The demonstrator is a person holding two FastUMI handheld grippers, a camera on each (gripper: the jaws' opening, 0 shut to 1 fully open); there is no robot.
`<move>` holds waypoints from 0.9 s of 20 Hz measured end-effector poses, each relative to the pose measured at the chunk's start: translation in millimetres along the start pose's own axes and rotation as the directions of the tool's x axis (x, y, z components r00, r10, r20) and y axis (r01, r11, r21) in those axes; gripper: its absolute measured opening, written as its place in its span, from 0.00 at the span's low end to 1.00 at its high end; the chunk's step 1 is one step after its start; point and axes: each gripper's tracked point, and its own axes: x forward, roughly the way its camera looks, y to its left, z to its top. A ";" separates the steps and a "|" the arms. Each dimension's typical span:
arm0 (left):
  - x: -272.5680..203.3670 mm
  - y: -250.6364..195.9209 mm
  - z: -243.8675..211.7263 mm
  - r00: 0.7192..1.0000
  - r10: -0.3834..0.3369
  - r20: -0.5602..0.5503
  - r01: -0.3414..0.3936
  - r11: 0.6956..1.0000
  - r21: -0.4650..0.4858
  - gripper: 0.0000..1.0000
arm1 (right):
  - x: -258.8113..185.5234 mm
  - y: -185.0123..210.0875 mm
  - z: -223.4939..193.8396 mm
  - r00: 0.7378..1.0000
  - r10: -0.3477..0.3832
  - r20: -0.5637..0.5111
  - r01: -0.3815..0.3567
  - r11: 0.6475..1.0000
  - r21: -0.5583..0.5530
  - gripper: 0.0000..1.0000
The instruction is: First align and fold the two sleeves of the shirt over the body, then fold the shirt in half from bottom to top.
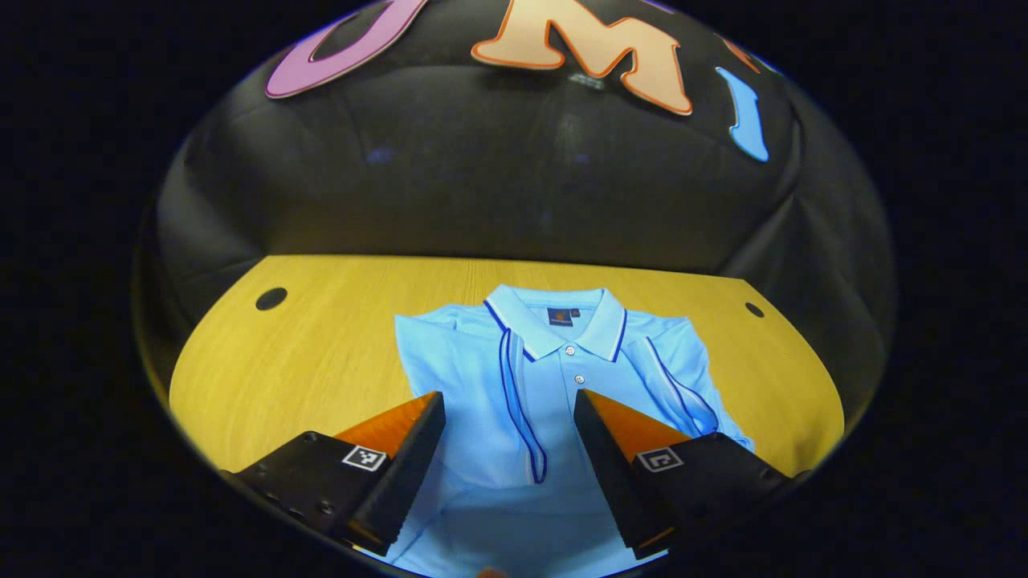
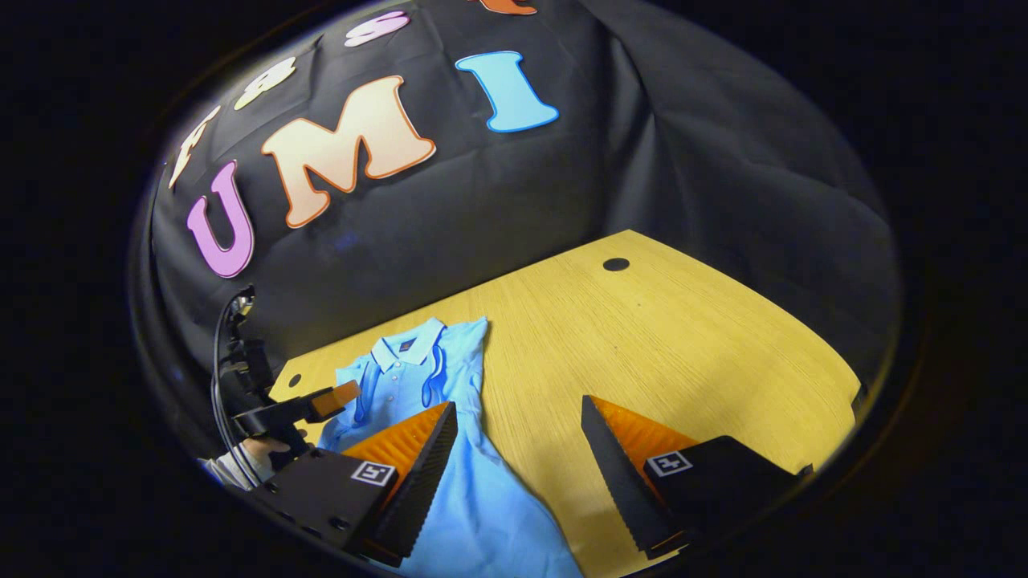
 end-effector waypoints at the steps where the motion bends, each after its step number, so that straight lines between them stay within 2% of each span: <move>1: -13.9 1.2 5.9 1.000 0.004 0.020 -0.004 1.000 0.015 0.96 | -2.8 7.6 -2.9 0.999 0.033 -0.003 -0.033 0.999 -0.013 0.97; 9: -143.9 16.0 32.3 0.986 0.034 0.162 -0.038 0.999 0.020 0.96 | -49.0 31.8 -19.5 0.991 0.132 0.004 -0.131 0.984 -0.123 0.98; 14: -206.1 28.1 12.1 0.984 0.042 0.173 -0.050 0.998 0.045 0.96 | -79.0 22.0 -33.1 0.992 0.127 0.011 -0.123 0.979 -0.161 0.98; 18: -243.8 40.1 -26.2 0.988 0.057 0.144 -0.067 0.996 0.060 0.96 | -102.2 9.7 -63.1 0.995 0.101 -0.008 -0.100 0.973 -0.208 0.98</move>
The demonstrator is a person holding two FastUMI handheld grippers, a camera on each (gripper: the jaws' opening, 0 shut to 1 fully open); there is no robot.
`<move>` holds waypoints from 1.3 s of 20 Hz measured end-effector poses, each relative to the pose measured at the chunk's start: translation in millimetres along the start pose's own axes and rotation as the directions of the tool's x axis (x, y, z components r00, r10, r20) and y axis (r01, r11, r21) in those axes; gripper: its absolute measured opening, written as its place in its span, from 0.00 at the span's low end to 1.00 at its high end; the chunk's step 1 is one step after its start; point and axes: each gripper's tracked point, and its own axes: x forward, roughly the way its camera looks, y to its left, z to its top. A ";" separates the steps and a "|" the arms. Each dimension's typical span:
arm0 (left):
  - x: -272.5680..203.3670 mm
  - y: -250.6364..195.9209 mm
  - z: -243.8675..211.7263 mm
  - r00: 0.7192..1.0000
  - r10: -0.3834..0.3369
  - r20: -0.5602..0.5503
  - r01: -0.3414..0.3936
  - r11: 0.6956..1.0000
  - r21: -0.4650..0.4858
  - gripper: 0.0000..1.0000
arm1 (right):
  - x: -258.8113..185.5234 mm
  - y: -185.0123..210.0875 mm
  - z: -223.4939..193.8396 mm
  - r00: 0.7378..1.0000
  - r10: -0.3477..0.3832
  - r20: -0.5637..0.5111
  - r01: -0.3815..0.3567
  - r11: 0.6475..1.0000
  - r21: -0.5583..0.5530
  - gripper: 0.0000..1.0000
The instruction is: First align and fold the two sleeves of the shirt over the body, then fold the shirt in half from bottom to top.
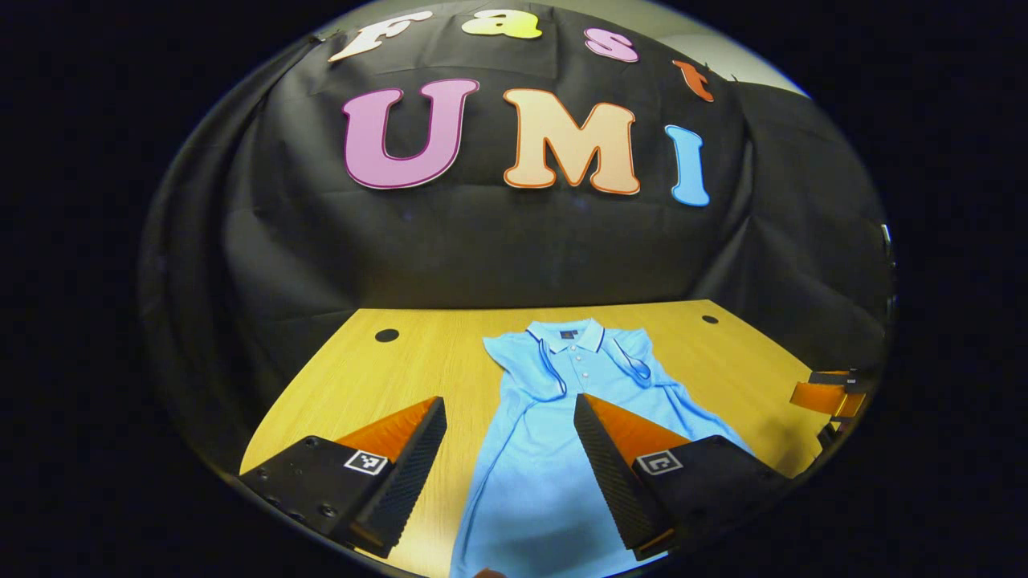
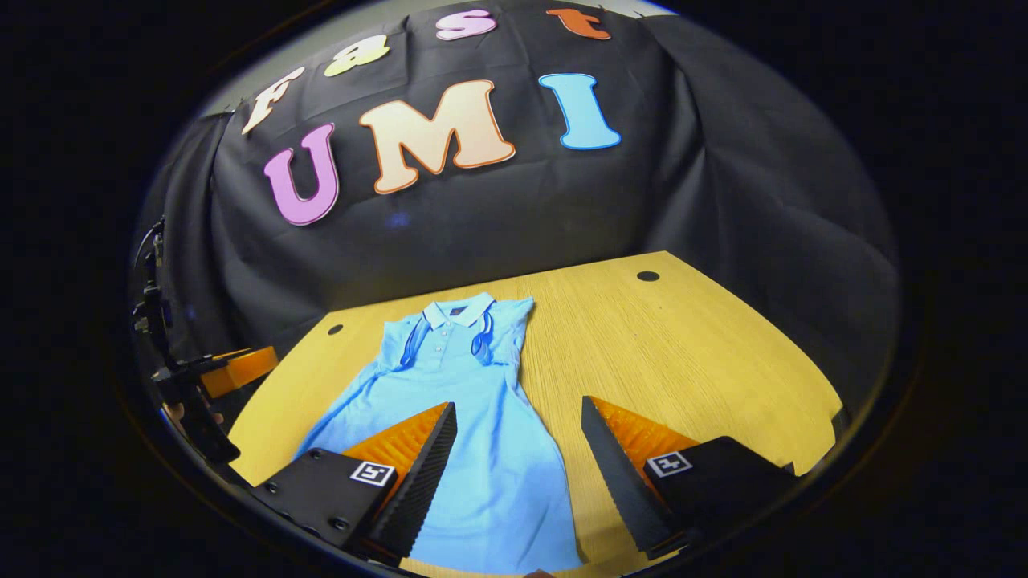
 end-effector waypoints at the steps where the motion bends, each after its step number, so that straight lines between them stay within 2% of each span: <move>1: -9.6 2.8 -10.8 1.000 0.008 -0.013 -0.008 1.000 -0.006 0.96 | -5.6 0.9 -9.2 1.000 0.000 -0.013 0.000 1.000 -0.010 0.98; 6: -42.1 3.5 -67.8 0.995 -0.007 -0.104 0.003 0.999 -0.036 0.96 | -26.0 -3.1 -50.9 0.998 -0.028 -0.051 0.025 0.997 -0.076 0.98; 12: -73.3 0.8 -138.5 0.977 -0.014 -0.213 0.014 1.000 -0.005 0.96 | -40.8 -7.7 -106.2 0.991 -0.059 -0.120 0.042 0.990 -0.133 0.98; 17: -82.1 7.8 -184.7 0.955 0.028 -0.294 -0.019 0.999 0.032 0.96 | -42.0 -14.3 -137.2 0.982 -0.083 -0.172 0.055 0.985 -0.162 0.98; 18: -84.8 7.5 -194.3 0.949 0.030 -0.314 -0.021 0.999 0.032 0.96 | -42.3 -16.2 -145.0 0.979 -0.089 -0.185 0.059 0.985 -0.163 0.92; 19: -86.2 9.9 -201.2 0.944 0.042 -0.327 -0.031 0.999 0.039 0.96 | -42.6 -17.7 -151.6 0.975 -0.096 -0.198 0.063 0.984 -0.165 0.93; 20: -88.0 10.5 -204.6 0.941 0.046 -0.335 -0.034 0.999 0.042 0.97 | -41.5 -19.8 -157.9 0.972 -0.104 -0.212 0.068 0.983 -0.170 0.98; 21: -88.4 9.6 -198.1 0.950 0.046 -0.308 -0.034 0.998 0.046 0.97 | -42.5 -21.0 -162.4 0.969 -0.110 -0.222 0.071 0.982 -0.177 0.98; 22: -87.7 8.9 -203.3 0.944 0.046 -0.327 -0.031 0.998 0.050 0.98 | -40.8 -22.4 -169.4 0.965 -0.120 -0.234 0.076 0.979 -0.188 0.98; 23: -86.6 8.0 -202.6 0.947 0.045 -0.320 -0.031 0.998 0.048 0.96 | -41.5 -23.4 -174.4 0.959 -0.119 -0.257 0.070 0.979 -0.191 0.93; 24: -85.9 6.3 -203.8 0.947 0.039 -0.318 -0.028 0.999 0.040 0.97 | -42.5 -21.5 -170.0 0.964 -0.116 -0.239 0.075 0.982 -0.176 0.93; 25: -86.8 4.6 -205.1 0.947 0.036 -0.318 -0.028 0.999 0.029 0.96 | -41.5 -21.1 -173.9 0.961 -0.106 -0.255 0.064 0.984 -0.168 0.98; 26: -84.6 -0.3 -204.0 0.953 0.015 -0.302 -0.013 1.000 0.007 0.96 | -39.5 -17.4 -177.8 0.960 -0.093 -0.266 0.054 0.987 -0.152 0.93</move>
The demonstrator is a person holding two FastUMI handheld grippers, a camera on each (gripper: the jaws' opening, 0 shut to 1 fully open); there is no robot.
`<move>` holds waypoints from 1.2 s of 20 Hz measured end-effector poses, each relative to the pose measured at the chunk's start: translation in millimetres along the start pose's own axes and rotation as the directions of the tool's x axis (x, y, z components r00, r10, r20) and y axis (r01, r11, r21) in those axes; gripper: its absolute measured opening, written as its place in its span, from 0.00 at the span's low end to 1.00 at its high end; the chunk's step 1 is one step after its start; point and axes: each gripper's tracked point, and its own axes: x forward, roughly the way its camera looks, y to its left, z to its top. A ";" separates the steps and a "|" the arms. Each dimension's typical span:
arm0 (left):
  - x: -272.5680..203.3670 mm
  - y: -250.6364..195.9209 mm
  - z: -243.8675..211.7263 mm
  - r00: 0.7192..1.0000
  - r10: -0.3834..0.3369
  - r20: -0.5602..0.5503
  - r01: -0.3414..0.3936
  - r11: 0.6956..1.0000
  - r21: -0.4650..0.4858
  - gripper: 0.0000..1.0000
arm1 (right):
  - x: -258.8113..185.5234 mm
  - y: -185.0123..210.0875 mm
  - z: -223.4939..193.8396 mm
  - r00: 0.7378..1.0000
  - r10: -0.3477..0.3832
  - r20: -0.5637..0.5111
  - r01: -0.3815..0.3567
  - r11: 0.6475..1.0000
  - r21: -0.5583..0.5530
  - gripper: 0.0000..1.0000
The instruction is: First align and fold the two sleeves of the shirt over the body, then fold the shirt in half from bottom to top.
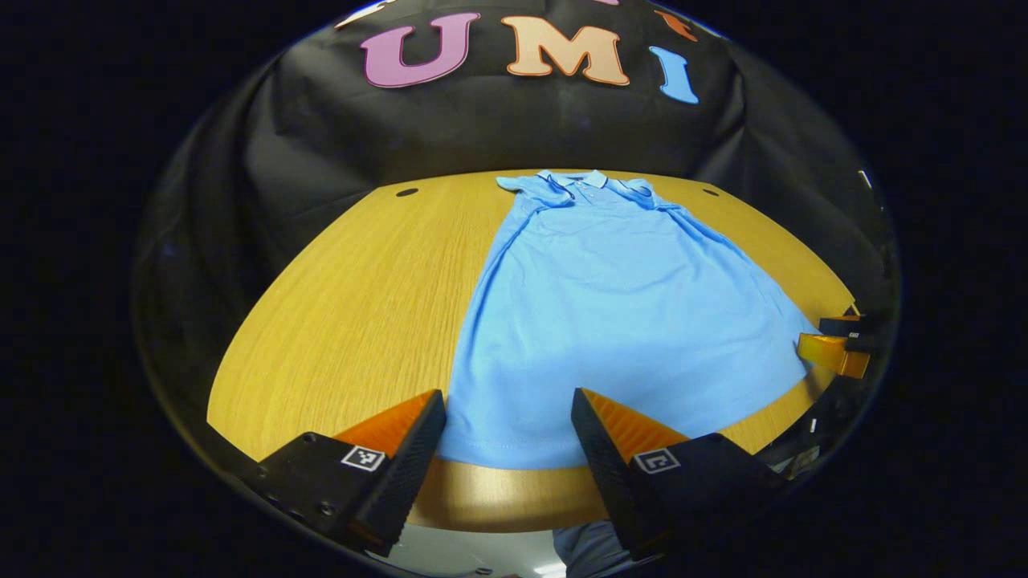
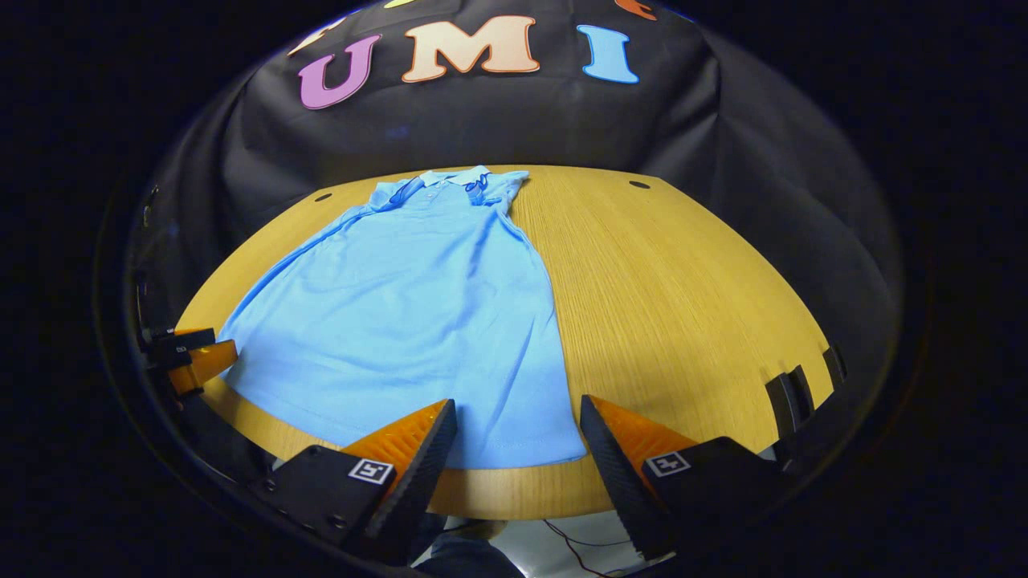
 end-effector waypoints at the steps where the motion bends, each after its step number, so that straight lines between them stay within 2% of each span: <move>1: -0.2 -4.8 2.4 1.000 -0.006 0.005 0.006 1.000 -0.011 0.87 | -0.9 2.6 2.7 1.000 0.014 0.009 -0.014 1.000 0.005 0.89; 2: 1.1 -6.2 2.0 1.000 -0.009 0.012 0.009 1.000 -0.008 0.77 | 2.3 6.2 -0.2 0.999 0.032 -0.005 -0.032 0.999 -0.007 0.86; 3: 1.5 -12.6 1.2 1.000 -0.021 0.009 0.021 1.000 -0.007 0.62 | 3.3 9.8 1.0 0.999 0.049 -0.003 -0.049 0.999 -0.013 0.68; 4: 2.4 -16.1 2.0 1.000 -0.023 0.012 0.023 1.000 -0.009 0.51 | 5.5 13.7 -0.2 0.998 0.061 -0.012 -0.061 0.998 -0.012 0.58; 5: 2.6 -21.6 1.6 0.999 -0.036 0.010 0.036 0.999 -0.019 0.31 | 5.4 18.0 0.1 0.998 0.069 -0.013 -0.069 0.998 0.008 0.37; 6: 1.0 -22.7 2.7 1.000 -0.025 0.015 0.025 0.999 -0.039 0.22 | 3.0 18.7 0.4 0.997 0.073 -0.016 -0.072 0.997 0.023 0.17; 7: 2.7 -23.0 3.9 1.000 -0.016 0.002 0.016 0.998 -0.055 0.00 | 5.1 20.2 1.4 0.997 0.080 -0.021 -0.080 0.996 0.035 0.07; 8: 1.5 -23.4 1.0 1.000 -0.015 -0.025 0.014 0.998 -0.061 0.00 | 3.5 21.2 -0.3 0.995 0.090 -0.031 -0.089 0.995 0.041 0.03; 12: -1.7 -19.2 8.7 0.994 -0.029 -0.108 0.016 0.993 -0.121 0.00 | -4.2 21.2 15.0 0.993 0.114 -0.015 -0.113 0.992 0.058 0.03; 18: -1.3 -18.1 57.7 0.996 -0.050 -0.072 0.039 0.989 -0.145 0.00 | -3.6 25.9 73.3 0.988 0.142 0.060 -0.145 0.988 0.050 0.03; 24: 17.2 -14.6 118.4 0.998 -0.064 -0.008 0.062 0.986 -0.154 0.00 | 9.6 29.7 147.8 0.978 0.143 0.152 -0.159 0.983 0.095 0.03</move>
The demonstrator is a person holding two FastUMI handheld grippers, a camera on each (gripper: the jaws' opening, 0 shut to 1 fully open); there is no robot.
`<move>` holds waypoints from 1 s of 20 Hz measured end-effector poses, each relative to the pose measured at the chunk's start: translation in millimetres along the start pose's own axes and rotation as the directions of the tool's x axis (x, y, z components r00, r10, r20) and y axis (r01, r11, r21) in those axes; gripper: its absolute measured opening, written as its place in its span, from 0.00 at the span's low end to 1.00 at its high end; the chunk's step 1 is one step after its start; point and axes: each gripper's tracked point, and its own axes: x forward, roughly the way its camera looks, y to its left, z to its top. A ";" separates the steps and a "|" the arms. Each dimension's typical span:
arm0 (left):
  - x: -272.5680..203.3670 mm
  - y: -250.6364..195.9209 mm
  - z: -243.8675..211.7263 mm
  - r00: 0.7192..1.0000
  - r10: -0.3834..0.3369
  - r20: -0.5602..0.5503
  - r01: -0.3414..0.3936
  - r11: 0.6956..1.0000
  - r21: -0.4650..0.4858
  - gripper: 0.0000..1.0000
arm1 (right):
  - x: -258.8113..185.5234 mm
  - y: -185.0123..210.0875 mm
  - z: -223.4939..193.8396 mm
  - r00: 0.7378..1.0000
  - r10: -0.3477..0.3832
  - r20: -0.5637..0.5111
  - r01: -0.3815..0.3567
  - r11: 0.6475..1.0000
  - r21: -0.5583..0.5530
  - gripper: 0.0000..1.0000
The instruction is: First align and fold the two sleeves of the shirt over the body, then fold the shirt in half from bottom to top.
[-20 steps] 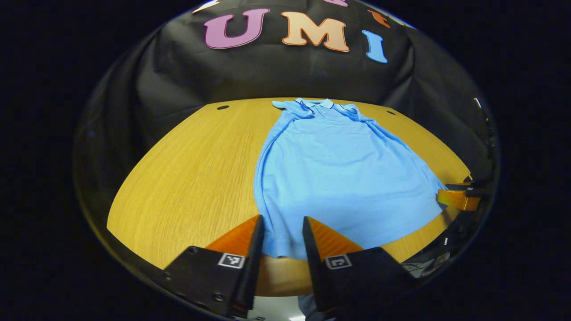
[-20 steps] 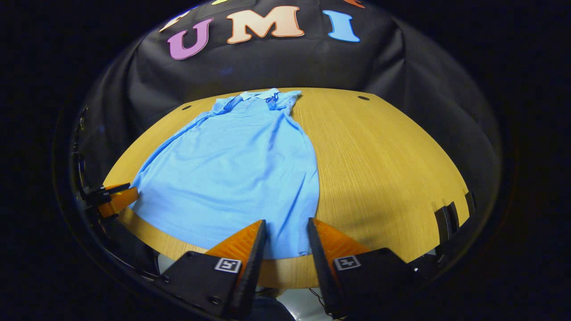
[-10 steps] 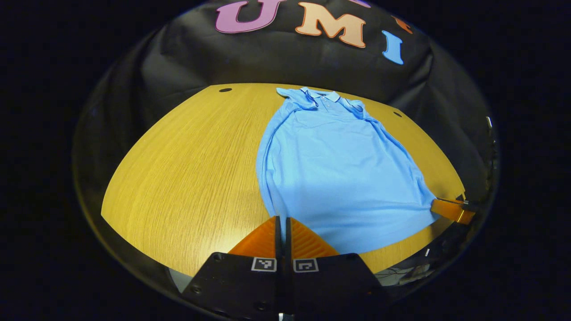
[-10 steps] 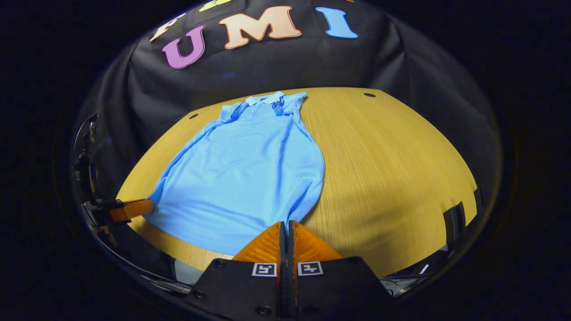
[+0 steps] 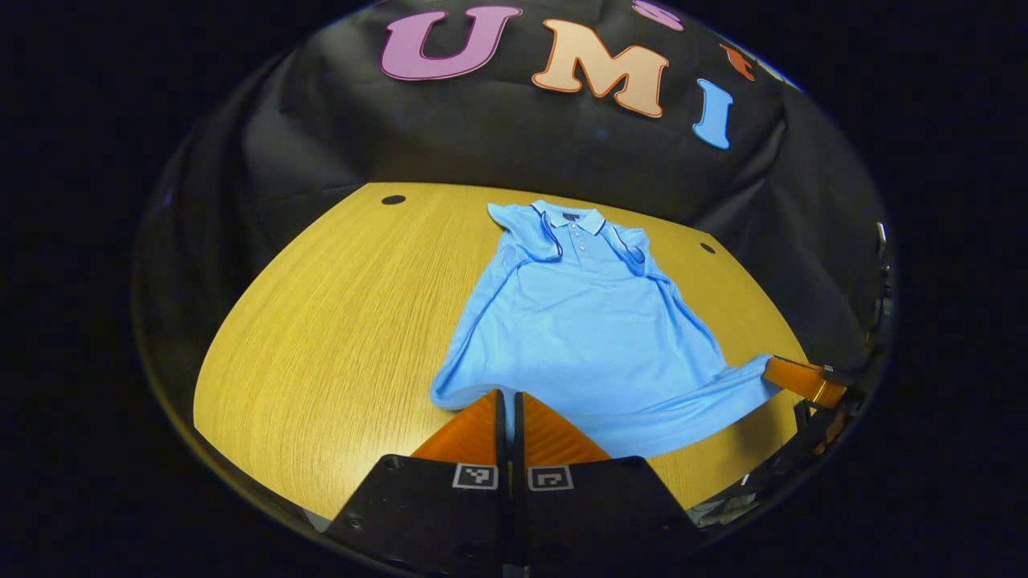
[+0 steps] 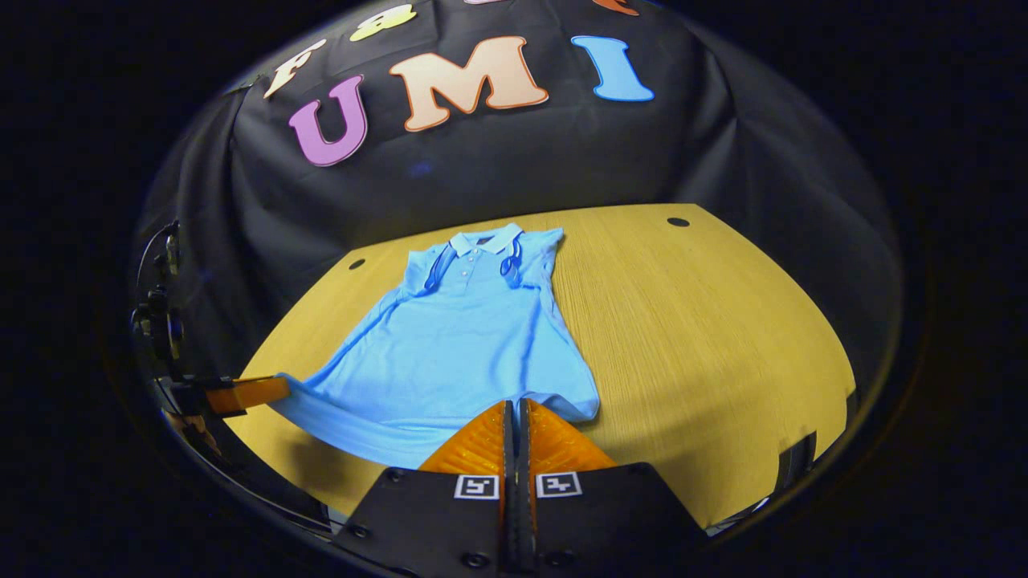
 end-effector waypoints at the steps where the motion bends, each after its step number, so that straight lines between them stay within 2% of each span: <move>1: 5.2 0.7 10.9 1.000 -0.001 0.006 0.001 1.000 0.000 0.00 | 5.7 1.2 12.7 1.000 -0.001 0.018 0.001 1.000 0.007 0.03; 11: 72.5 12.9 132.0 0.994 -0.029 0.108 0.026 0.999 0.029 0.00 | 81.0 16.8 144.6 0.985 -0.002 0.170 -0.004 0.999 0.033 0.02; 20: 168.6 19.0 217.3 0.989 -0.054 0.141 0.044 0.996 0.077 0.00 | 175.1 10.5 208.4 0.976 -0.042 0.215 0.036 0.999 0.032 0.02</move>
